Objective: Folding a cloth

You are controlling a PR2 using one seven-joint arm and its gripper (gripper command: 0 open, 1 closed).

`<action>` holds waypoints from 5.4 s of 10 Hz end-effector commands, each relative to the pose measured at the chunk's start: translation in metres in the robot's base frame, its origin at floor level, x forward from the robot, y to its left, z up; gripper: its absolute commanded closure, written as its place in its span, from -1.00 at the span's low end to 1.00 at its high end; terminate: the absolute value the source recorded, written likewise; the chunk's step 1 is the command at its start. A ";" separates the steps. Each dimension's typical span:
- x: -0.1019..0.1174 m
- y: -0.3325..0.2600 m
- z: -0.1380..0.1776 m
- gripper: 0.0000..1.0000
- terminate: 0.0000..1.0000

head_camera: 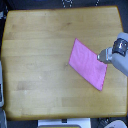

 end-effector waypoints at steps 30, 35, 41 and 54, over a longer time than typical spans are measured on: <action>-0.052 -0.046 -0.188 -1.00 -1.00; -0.035 -0.047 -0.180 1.00 -1.00; -0.030 -0.045 -0.179 1.00 -1.00; 0.000 -0.026 -0.143 1.00 -1.00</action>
